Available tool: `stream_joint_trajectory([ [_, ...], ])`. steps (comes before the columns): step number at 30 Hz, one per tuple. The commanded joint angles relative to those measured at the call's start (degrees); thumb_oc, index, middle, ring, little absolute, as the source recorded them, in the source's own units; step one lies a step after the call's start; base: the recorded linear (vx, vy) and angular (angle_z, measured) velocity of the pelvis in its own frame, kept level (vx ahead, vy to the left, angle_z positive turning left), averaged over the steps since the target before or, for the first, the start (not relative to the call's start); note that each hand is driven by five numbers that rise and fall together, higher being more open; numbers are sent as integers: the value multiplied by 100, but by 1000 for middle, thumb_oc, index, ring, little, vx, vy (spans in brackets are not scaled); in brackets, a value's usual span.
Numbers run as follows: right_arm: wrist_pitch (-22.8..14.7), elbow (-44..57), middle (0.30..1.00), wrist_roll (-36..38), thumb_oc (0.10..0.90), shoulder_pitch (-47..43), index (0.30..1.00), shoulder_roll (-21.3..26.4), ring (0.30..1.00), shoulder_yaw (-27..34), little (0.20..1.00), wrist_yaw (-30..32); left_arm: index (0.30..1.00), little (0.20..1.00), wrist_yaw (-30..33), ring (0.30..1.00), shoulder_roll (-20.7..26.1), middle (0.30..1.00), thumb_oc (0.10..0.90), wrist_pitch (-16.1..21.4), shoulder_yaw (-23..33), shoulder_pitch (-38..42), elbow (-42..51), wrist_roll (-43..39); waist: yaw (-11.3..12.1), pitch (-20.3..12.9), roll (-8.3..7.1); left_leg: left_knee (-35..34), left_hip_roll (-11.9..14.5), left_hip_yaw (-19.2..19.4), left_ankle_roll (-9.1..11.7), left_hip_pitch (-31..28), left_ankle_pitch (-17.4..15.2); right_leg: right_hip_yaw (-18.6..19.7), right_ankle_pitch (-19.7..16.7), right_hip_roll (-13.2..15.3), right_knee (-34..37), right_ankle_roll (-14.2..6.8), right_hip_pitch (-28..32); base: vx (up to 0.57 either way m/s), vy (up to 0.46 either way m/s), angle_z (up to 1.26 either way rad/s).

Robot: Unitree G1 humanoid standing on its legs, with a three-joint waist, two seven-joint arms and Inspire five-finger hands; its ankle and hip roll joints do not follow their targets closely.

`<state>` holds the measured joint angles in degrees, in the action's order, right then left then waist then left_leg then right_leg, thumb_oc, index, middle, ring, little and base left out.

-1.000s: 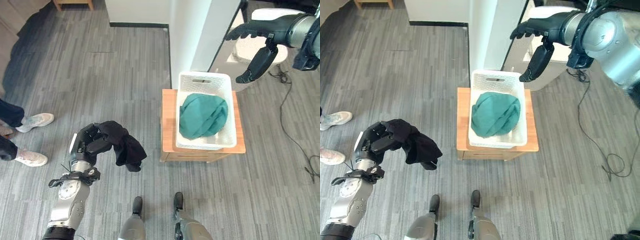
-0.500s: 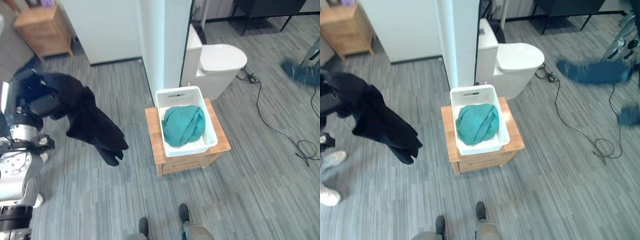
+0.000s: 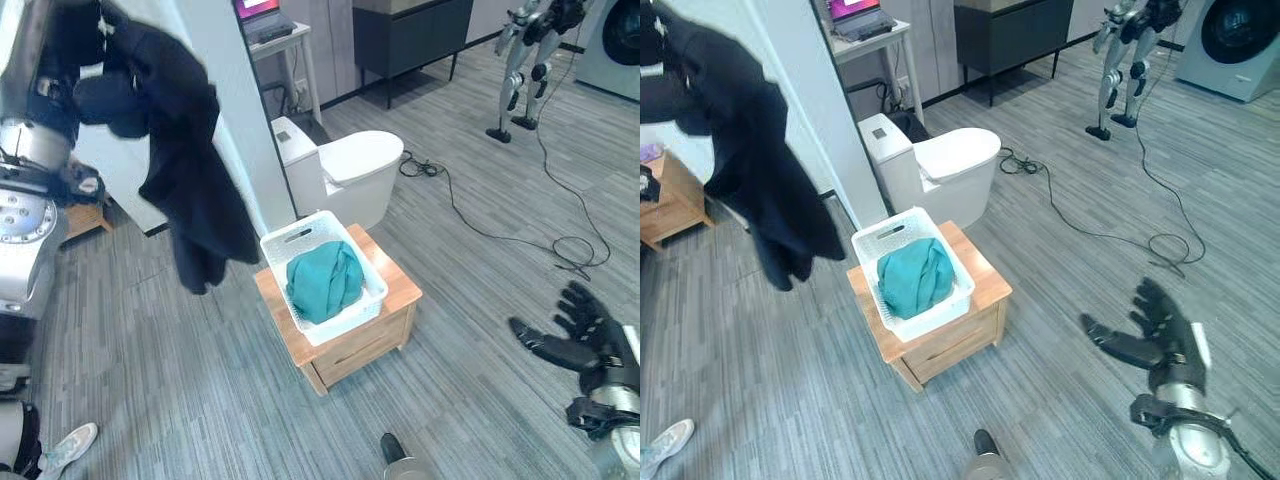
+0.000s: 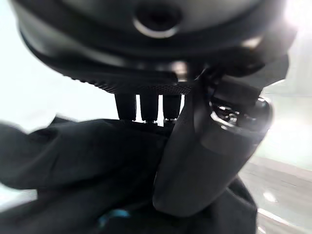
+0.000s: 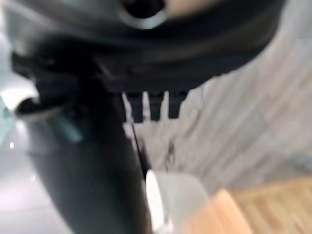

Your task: Pick up bed clothes into laundry basket.

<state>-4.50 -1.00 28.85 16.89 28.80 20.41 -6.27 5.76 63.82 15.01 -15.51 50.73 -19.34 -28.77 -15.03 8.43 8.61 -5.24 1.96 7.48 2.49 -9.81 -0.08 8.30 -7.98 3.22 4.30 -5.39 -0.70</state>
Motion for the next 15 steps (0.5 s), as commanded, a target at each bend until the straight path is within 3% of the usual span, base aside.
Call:
stream_joint_trajectory([
  [1, -1005, 795, 900, 436, 800, -736, 900, 646, 900, 298, 900, -90, 300, 300, 476, 300, 771, 300, 400, 433, -190, 1442, -749, -398, 94, -644, -271, 30, -79, -17, -20, 137, -304, -138, 1117, 45, -542, -379, 143, 26, 20, -17],
  [2, -1133, 952, 900, 766, 800, -812, 900, 557, 900, 136, 900, -119, 300, 300, 683, 300, 860, 300, 400, 422, -841, 2413, -1208, -274, 77, -659, -179, 28, -78, 51, -14, 145, -284, -110, 1089, 38, -512, -405, 127, 3, 7, -18],
  [3, -1133, 952, 900, 766, 800, -812, 900, 557, 900, 136, 900, -119, 300, 300, 683, 300, 860, 300, 400, 422, -841, 2413, -1208, -274, 77, -659, -179, 28, -78, 51, -14, 145, -284, -110, 1089, 38, -512, -405, 127, 6, 5, -27],
  [4, -1154, 1142, 900, 721, 800, -825, 900, 527, 900, -12, 900, -160, 300, 300, 732, 300, 715, 300, 400, 404, -1414, 3292, -1703, -438, 99, -646, -200, 24, -81, 62, -12, 148, -273, -111, 1064, 45, -499, -426, 122, 3, -1, -23],
  [5, -1147, 1154, 900, 715, 800, -827, 900, 460, 900, 5, 900, -154, 300, 300, 714, 300, 687, 300, 400, 417, -1639, 3534, -1798, -472, 121, -631, -257, 24, -79, 61, -12, 149, -273, -112, 1061, 44, -498, -426, 122, 3, 0, -16],
  [7, -1175, 1461, 900, 828, 800, -929, 900, 458, 900, -150, 900, -216, 300, 300, 692, 300, 402, 300, 400, 289, -2202, 4396, -2580, -583, 99, -607, -196, 24, -98, 83, -1, 156, -267, -109, 1034, 70, -469, -455, 128, 3, 5, -3],
  [10, -1163, 1611, 900, 986, 800, -993, 900, 321, 900, -301, 900, -265, 300, 300, 705, 300, 171, 300, 400, 207, -2551, 4954, -3108, -633, 102, -582, -184, 24, -112, 74, 2, 160, -264, -108, 1019, 83, -450, -467, 135, 5, 1, -1],
  [15, -1065, 1879, 900, 1069, 800, -1047, 900, 359, 900, -557, 900, -336, 300, 300, 720, 300, -306, 300, 400, 161, -2592, 5345, -3396, -761, 76, -542, -122, 24, -150, 21, 5, 158, -265, -111, 1036, 125, -474, -475, 140, 19, -1, 1],
])
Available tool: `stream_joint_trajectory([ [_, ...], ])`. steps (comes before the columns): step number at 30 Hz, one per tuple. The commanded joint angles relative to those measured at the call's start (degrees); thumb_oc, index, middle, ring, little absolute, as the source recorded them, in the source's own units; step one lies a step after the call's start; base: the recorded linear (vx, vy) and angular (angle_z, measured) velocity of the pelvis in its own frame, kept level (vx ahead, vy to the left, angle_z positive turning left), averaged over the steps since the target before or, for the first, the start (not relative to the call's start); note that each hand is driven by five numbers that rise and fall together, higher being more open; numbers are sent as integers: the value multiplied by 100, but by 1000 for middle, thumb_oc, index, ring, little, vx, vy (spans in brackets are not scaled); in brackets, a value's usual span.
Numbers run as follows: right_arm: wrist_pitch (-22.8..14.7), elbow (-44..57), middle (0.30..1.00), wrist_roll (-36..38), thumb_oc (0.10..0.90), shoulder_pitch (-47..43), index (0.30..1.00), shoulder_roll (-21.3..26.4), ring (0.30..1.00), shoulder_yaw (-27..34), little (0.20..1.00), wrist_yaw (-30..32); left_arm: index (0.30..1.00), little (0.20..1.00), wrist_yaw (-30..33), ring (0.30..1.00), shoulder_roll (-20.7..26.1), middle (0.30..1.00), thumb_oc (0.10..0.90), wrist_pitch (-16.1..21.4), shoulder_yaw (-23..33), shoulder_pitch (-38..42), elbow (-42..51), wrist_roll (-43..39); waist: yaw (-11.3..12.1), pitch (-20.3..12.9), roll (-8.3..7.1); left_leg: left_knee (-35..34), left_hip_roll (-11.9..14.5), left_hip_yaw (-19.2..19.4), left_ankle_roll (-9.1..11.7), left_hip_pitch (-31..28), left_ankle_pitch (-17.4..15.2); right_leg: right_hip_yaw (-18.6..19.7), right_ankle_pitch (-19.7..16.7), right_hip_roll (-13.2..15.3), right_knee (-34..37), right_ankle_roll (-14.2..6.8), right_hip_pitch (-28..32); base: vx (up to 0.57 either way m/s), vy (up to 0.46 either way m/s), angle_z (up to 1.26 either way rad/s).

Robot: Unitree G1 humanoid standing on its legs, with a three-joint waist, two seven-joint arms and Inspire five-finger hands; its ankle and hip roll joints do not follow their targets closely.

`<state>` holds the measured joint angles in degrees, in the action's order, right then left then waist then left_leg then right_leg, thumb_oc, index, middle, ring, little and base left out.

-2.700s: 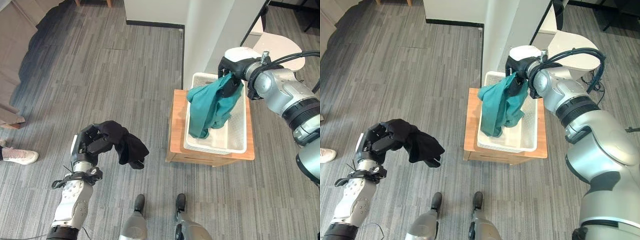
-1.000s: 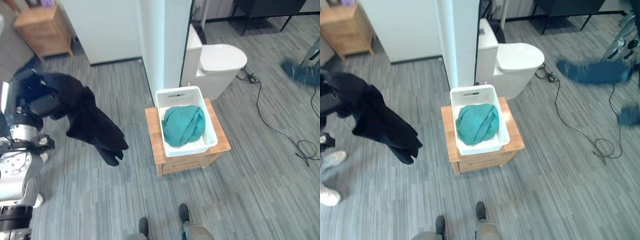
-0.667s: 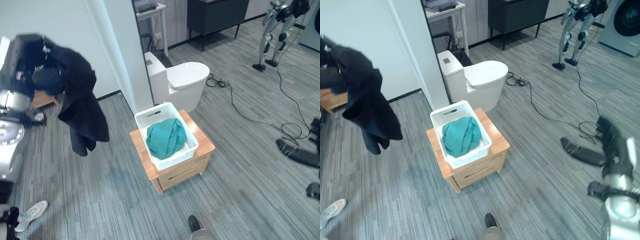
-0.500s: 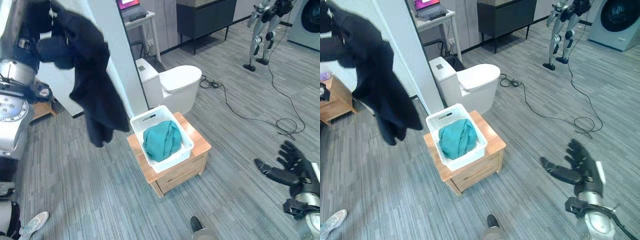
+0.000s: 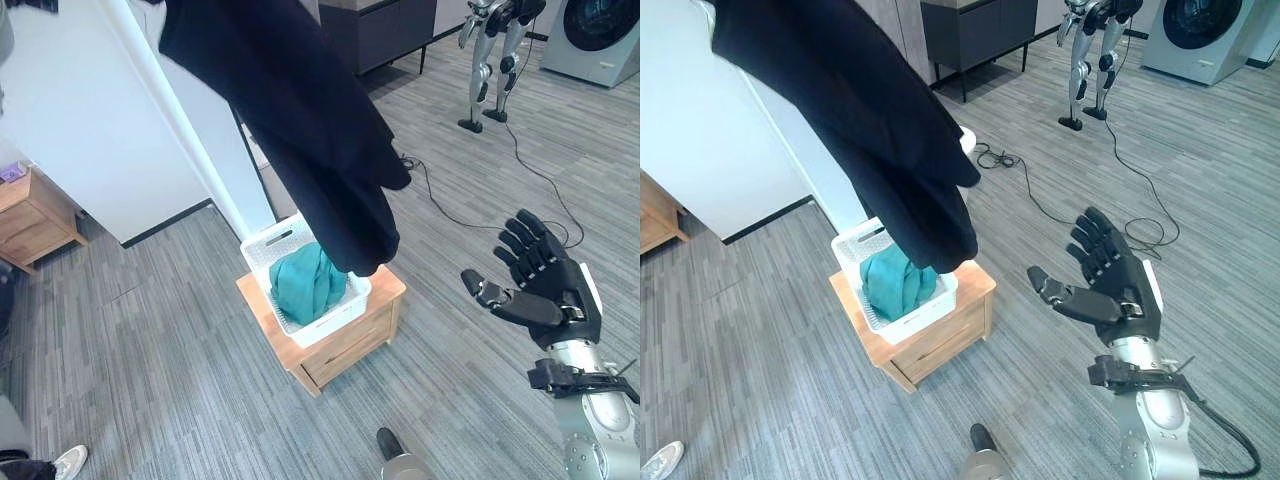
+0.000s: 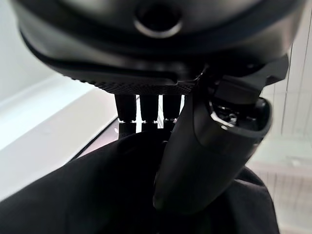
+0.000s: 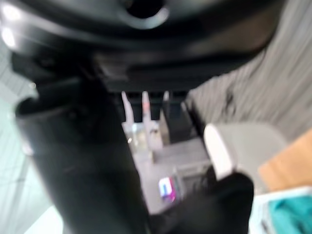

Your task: Pick up bed clothes into laundry basket.

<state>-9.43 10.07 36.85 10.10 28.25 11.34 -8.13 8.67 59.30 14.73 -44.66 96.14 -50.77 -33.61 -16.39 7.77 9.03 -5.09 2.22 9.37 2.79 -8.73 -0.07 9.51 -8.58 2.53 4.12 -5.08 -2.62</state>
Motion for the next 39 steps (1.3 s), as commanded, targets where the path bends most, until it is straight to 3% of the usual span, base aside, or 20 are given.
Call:
stream_joint_trajectory([
  [1, -566, 779, 900, 275, 800, -359, 900, 414, 900, 358, 900, -155, 300, 300, 429, 300, 146, 300, 400, 188, 330, 795, -248, -278, 213, -478, -163, 9, -177, -170, -25, 50, -267, -234, 1098, 195, -457, -506, 332, 15, -2, 5],
  [10, -506, 771, 900, 322, 800, -292, 900, 393, 900, 184, 900, -330, 300, 300, 301, 300, 296, 300, 400, 463, -64, 784, 678, 135, 211, -395, -96, 9, -172, -171, 12, 122, -233, -242, 1057, 206, -342, -490, 315, 3, 0, 1],
  [16, -494, 668, 900, 328, 800, -337, 900, 414, 900, 109, 900, -357, 300, 300, 223, 300, 340, 300, 400, 470, -61, 627, 682, 162, 212, -360, -96, 9, -153, -160, 35, 179, -218, -254, 1020, 199, -236, -475, 312, 0, 0, 0],
  [25, -468, 643, 900, 366, 800, -311, 900, 487, 900, 65, 900, -400, 300, 300, 172, 300, 467, 300, 400, 325, 349, 113, 193, 242, 228, -202, -143, 9, -111, -145, 79, 308, -169, -263, 990, 168, -166, -448, 234, 0, 0, 0],
  [29, -447, 642, 900, 339, 800, -207, 900, 495, 900, 124, 900, -383, 300, 300, 149, 300, 463, 300, 400, 209, 724, -227, -295, 138, 193, -63, -241, 9, -70, -112, 98, 356, -151, -243, 984, 126, -170, -430, 160, -11, -7, -2],
  [39, -488, 610, 900, 280, 800, -186, 900, 527, 900, 199, 900, -342, 300, 300, 80, 300, 516, 300, 400, 242, 1450, -1223, -94, 190, 152, 298, -346, 9, 5, 56, 132, 573, -82, -49, 898, 31, -155, -393, -154, -36, -3, -6],
])
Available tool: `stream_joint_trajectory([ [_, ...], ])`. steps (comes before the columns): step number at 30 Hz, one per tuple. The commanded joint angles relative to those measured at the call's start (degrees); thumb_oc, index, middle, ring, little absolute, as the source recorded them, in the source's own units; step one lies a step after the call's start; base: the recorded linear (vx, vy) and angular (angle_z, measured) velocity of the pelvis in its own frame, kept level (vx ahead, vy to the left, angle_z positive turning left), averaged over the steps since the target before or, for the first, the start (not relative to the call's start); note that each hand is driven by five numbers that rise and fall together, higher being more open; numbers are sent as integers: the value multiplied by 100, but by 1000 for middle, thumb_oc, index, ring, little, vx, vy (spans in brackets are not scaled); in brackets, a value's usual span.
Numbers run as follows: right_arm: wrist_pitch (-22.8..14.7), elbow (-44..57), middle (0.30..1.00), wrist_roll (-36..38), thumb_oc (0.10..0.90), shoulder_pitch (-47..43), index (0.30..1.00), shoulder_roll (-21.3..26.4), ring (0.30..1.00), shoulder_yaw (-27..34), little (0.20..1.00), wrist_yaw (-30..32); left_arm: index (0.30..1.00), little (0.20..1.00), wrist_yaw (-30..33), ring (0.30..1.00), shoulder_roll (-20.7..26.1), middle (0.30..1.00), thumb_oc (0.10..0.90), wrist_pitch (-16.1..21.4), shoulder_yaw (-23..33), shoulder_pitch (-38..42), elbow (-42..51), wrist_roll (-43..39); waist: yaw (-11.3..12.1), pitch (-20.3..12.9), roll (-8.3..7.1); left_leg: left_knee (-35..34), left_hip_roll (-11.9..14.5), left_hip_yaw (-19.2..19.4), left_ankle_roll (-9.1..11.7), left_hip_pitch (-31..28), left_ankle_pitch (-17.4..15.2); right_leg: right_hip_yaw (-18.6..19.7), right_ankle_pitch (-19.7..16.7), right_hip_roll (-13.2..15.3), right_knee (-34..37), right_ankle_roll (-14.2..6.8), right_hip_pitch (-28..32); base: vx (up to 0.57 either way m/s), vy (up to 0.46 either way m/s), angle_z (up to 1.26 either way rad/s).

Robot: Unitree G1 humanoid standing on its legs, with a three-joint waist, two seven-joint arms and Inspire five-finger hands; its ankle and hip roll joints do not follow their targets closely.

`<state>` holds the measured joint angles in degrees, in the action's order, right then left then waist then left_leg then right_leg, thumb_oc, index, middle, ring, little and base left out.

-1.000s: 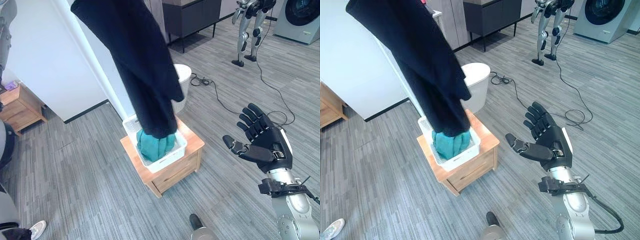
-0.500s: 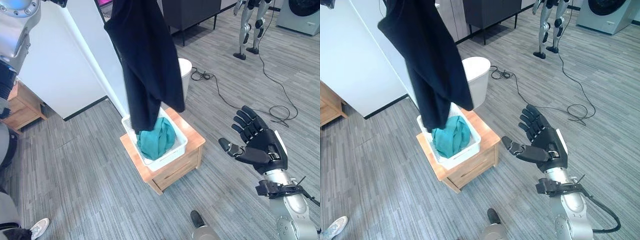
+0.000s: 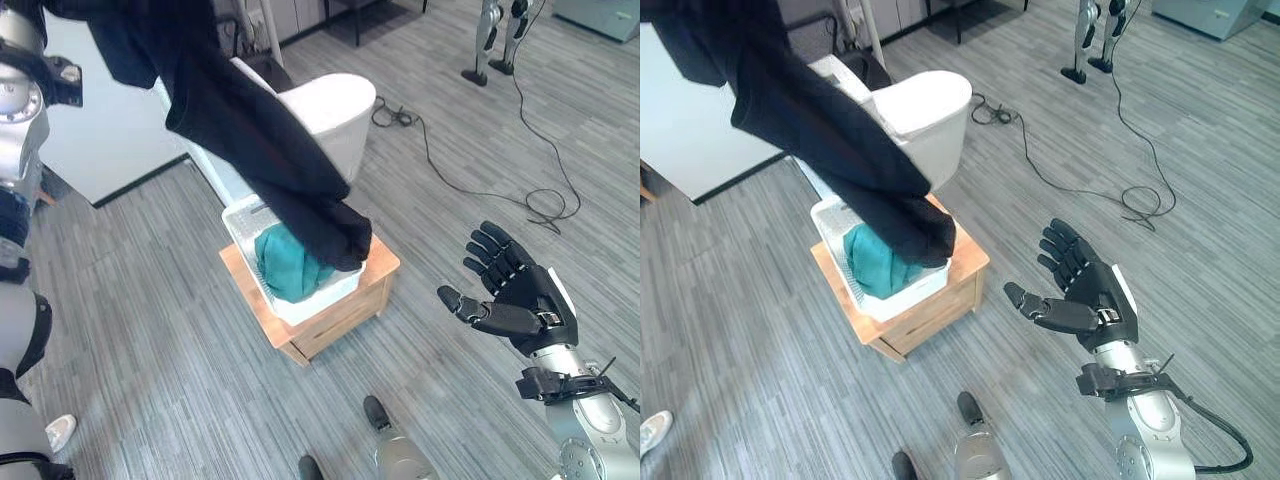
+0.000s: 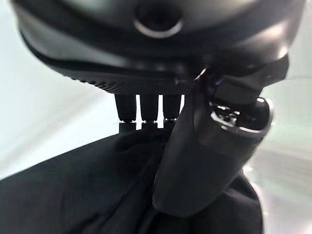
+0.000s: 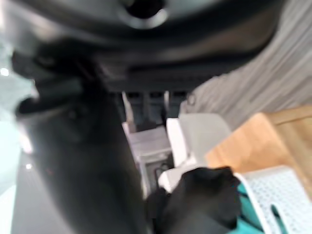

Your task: Pick up bed clothes into laundry basket.

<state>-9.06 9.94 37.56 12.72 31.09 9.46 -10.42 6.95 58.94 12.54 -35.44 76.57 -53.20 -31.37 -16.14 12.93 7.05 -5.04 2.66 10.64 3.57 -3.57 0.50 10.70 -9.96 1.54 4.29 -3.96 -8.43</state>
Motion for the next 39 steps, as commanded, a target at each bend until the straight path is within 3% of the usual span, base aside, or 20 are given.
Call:
stream_joint_trajectory([
  [1, -526, 620, 900, 208, 800, -451, 900, 248, 900, 384, 900, -113, 300, 300, 256, 300, 555, 300, 400, 459, 546, 714, 160, -31, 127, -220, -144, 4, -38, -66, 54, 58, -138, -163, 1034, 130, -172, -505, 425, -8, -7, -13],
  [13, -577, 514, 900, 156, 800, -572, 900, 234, 900, 272, 900, -149, 300, 300, -13, 300, 446, 300, 400, 656, 153, -111, 1913, 778, 100, 13, -57, 4, -44, -55, 69, 102, -103, -146, 1019, 136, -157, -471, 389, -1, -3, -3],
  [18, -598, 473, 900, 141, 800, -565, 900, 212, 900, 279, 900, -128, 300, 300, -98, 300, 389, 300, 400, 681, 482, -854, 2323, 864, 85, 103, -31, 4, -51, -83, 67, 130, -92, -149, 1009, 137, -151, -454, 365, 0, 0, 0],
  [27, -595, 611, 900, 208, 800, -581, 900, 324, 900, 370, 900, -133, 300, 300, -223, 300, 288, 300, 400, 407, 819, -1854, 2155, 1623, 17, 416, -47, 4, -42, -78, 78, 292, -37, -127, 993, 114, -256, -430, 148, -27, -1, -1],
  [35, -589, 686, 900, 249, 800, -770, 900, 442, 900, 154, 900, -125, 300, 300, -247, 300, 55, 300, 400, 326, 799, -1907, 1849, 1722, 1, 508, -33, 4, -43, -34, 83, 383, -16, -76, 968, 103, -287, -422, 18, -2, 0, 0],
  [36, -542, 762, 900, 206, 800, -727, 900, 502, 900, 90, 900, -194, 651, 651, -294, 651, 2, 651, 634, 317, 823, -1867, 1766, 1549, -6, 511, -20, 4, -48, -33, 86, 387, -15, -75, 979, 100, -304, -416, 9, 0, 0, 0],
  [37, -541, 764, 900, 205, 800, -726, 900, 504, 900, 92, 900, -193, 900, 900, -298, 900, 0, 900, 800, 320, 821, -1863, 1760, 1544, -8, 510, -17, 4, -48, -35, 86, 389, -15, -77, 981, 100, -307, -416, 7, 0, 0, 0],
  [39, -512, 791, 900, 164, 800, -614, 900, 536, 900, 139, 900, -217, 900, 900, -319, 900, -38, 900, 800, 336, 861, -1807, 1727, 1366, -28, 519, 17, 4, -56, -54, 85, 376, -24, -86, 1016, 113, -331, -414, 27, 0, 0, 0],
])
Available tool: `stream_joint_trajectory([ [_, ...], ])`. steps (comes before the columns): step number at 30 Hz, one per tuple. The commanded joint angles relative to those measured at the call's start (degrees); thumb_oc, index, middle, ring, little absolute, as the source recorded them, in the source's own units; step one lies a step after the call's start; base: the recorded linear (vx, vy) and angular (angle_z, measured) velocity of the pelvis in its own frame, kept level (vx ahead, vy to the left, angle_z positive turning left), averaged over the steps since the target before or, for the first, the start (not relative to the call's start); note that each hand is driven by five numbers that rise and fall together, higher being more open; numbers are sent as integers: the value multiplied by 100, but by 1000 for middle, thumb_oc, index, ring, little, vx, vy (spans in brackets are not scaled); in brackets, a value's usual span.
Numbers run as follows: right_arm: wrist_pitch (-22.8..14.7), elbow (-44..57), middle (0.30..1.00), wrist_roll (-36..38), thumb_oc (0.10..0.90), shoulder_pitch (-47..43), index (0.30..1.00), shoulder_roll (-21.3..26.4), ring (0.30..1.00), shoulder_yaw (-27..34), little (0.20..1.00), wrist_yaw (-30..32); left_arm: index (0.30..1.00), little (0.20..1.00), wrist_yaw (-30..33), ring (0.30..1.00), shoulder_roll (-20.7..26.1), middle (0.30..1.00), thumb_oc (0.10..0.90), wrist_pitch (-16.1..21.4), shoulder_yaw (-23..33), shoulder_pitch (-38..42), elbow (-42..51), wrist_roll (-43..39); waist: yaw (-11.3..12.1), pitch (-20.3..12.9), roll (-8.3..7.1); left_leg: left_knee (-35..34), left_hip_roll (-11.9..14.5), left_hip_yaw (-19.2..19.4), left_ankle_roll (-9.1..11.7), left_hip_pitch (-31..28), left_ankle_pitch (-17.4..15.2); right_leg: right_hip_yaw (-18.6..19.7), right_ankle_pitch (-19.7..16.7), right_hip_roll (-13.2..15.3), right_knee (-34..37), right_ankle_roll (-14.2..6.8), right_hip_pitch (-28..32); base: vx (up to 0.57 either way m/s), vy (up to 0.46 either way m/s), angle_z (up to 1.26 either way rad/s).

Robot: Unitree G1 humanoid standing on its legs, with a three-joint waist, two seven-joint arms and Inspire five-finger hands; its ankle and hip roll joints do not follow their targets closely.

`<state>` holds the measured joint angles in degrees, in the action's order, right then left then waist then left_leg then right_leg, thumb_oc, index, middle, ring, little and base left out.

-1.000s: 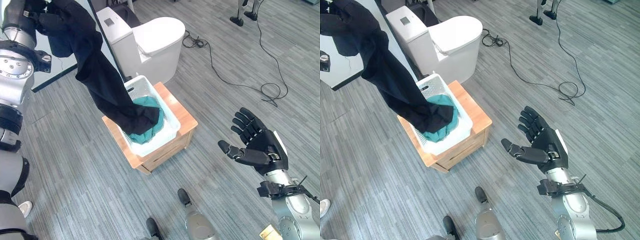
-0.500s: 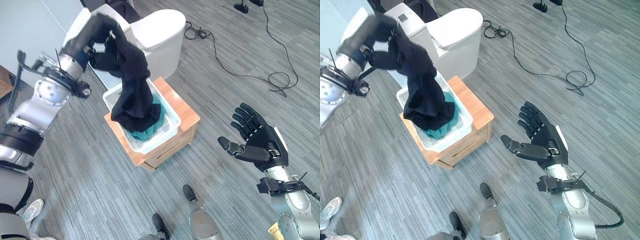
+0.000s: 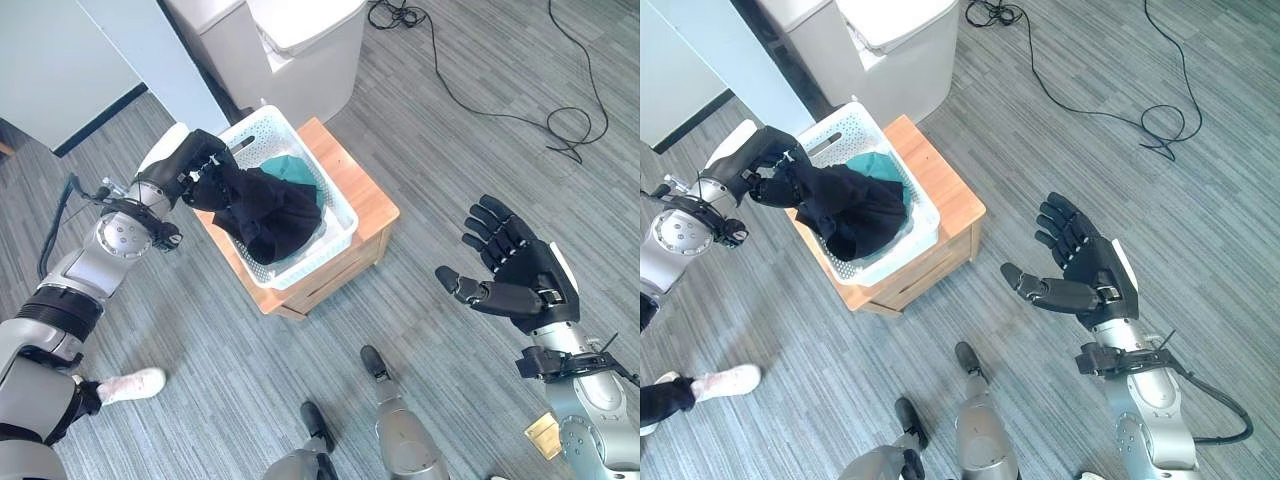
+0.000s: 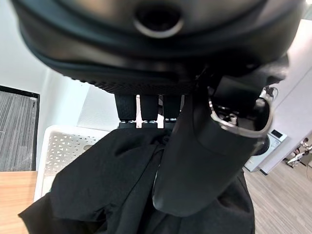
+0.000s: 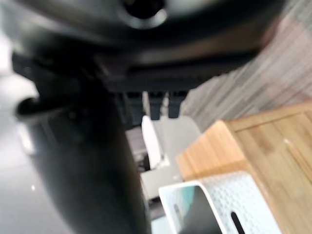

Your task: Pick up bed clothes into laundry basket.

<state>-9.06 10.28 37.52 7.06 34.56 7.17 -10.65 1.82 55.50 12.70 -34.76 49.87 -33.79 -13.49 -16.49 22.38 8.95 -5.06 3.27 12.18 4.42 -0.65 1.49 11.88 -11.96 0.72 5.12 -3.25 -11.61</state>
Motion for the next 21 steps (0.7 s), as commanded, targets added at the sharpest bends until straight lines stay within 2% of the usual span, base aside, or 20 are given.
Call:
stream_joint_trajectory([
  [1, -510, 761, 900, 168, 800, -43, 900, 189, 900, 372, 900, -193, 900, 900, 194, 900, 303, 900, 800, 319, 793, 863, -212, -422, 7, -426, -171, 6, -117, -210, 0, 83, -123, -207, 1217, 195, -415, -484, 347, 36, 4, 1],
  [17, -404, 636, 900, 67, 800, 65, 900, 128, 900, 278, 900, -268, 900, 900, 281, 900, 557, 900, 800, 412, 1042, 731, 157, -609, 78, -616, 41, 6, -156, -297, 2, -2, -150, -285, 1279, 251, -356, -466, 523, 0, 0, 0],
  [20, -407, 583, 900, 71, 800, 19, 900, 113, 900, 240, 900, -240, 900, 900, 346, 900, 525, 900, 800, 482, 1353, 447, 391, -821, 126, -686, 20, 6, -158, -315, -2, -34, -169, -311, 1289, 256, -336, -459, 572, 0, 0, 0],
  [21, -410, 547, 900, 58, 800, 2, 900, 56, 900, 249, 900, -193, 900, 900, 395, 900, 420, 900, 800, 577, 1627, 203, 625, -1088, 194, -719, -25, 6, -152, -329, -4, -44, -172, -332, 1296, 256, -334, -451, 595, 0, 0, 0],
])
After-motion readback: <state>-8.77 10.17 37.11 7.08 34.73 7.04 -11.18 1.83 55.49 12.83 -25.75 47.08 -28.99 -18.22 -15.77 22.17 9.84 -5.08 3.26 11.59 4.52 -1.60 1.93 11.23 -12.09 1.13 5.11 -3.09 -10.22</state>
